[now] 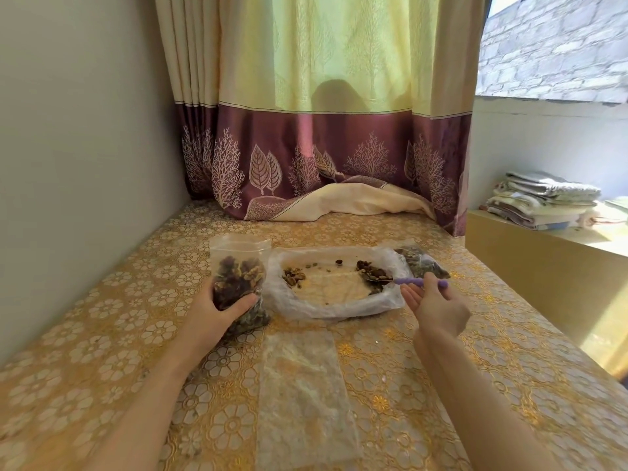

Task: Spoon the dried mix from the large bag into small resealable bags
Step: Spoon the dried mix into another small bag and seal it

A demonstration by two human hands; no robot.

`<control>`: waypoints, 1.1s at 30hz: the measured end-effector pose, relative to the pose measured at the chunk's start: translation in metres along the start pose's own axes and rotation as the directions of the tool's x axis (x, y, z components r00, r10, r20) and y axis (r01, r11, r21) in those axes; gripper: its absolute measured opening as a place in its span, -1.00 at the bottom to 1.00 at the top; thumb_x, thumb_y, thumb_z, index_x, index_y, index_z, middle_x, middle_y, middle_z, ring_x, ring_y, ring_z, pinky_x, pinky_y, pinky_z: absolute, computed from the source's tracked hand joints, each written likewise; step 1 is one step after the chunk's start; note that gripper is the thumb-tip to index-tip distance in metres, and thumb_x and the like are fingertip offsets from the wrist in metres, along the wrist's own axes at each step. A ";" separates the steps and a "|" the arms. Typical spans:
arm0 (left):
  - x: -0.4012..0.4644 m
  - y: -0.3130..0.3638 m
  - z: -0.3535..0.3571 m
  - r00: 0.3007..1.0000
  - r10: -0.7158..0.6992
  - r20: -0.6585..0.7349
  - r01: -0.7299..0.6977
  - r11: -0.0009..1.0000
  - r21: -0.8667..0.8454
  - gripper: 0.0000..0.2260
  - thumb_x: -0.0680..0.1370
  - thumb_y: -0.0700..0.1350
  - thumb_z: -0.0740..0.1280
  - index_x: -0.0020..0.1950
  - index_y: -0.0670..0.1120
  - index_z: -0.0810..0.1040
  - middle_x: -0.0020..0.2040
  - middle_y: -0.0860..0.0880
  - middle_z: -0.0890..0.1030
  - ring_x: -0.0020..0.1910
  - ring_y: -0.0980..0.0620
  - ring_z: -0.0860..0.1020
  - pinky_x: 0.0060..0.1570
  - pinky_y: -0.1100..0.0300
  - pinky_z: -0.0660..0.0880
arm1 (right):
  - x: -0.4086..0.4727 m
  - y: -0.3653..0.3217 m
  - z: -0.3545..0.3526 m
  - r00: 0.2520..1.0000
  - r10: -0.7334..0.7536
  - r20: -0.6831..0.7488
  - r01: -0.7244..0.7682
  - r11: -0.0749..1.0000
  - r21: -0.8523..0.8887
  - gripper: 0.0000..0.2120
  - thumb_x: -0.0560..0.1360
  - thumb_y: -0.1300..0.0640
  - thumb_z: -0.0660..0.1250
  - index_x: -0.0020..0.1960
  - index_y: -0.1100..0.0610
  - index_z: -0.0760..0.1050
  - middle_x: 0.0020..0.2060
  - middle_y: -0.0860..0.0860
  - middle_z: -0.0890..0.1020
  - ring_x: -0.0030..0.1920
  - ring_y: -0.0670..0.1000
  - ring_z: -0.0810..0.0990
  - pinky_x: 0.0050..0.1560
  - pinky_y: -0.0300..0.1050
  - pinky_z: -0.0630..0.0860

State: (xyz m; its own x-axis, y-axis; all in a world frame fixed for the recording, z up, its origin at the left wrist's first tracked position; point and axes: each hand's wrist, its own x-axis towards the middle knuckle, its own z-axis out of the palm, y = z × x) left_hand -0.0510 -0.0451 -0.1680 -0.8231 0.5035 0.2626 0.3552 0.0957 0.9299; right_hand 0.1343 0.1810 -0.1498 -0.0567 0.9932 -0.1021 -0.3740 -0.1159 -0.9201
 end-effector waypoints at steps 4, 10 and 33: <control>0.001 -0.001 0.000 1.000 0.022 0.003 -0.022 1.000 0.007 -0.52 0.35 0.02 0.47 0.21 0.03 0.39 0.02 0.18 0.51 -0.04 0.32 0.45 -0.18 0.41 0.37 | -0.002 0.003 -0.003 0.999 0.029 0.023 -0.030 0.999 0.040 -0.80 0.56 0.24 0.29 -0.22 0.24 0.58 -0.18 0.21 0.69 -0.17 0.05 0.70 -0.17 -0.19 0.65; 0.001 -0.001 0.000 1.000 0.031 -0.001 -0.031 0.999 0.022 -0.51 0.35 0.02 0.46 0.21 0.03 0.39 0.02 0.19 0.50 -0.03 0.33 0.43 -0.17 0.40 0.35 | -0.003 0.003 -0.011 0.995 0.040 0.091 -0.045 0.998 0.048 -0.80 0.55 0.31 0.28 -0.23 0.26 0.58 -0.22 0.19 0.70 -0.22 0.01 0.70 -0.21 -0.26 0.63; -0.004 0.005 -0.002 0.998 -0.011 0.068 0.015 0.999 -0.053 -0.47 0.20 0.15 0.46 0.13 0.13 0.44 0.05 0.15 0.55 0.02 0.25 0.49 -0.09 0.33 0.41 | -0.074 -0.059 0.050 0.823 -0.083 0.562 0.009 0.991 0.133 -0.67 0.57 0.22 0.26 -0.34 0.21 0.60 -0.33 0.18 0.69 -0.30 0.04 0.67 -0.28 -0.24 0.61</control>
State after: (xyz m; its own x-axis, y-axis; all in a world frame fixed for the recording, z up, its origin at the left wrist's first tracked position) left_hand -0.0471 -0.0482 -0.1637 -0.7949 0.5598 0.2339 0.3191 0.0578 0.9460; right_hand 0.1147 0.1132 -0.0688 -0.5358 0.8192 0.2045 -0.4944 -0.1080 -0.8625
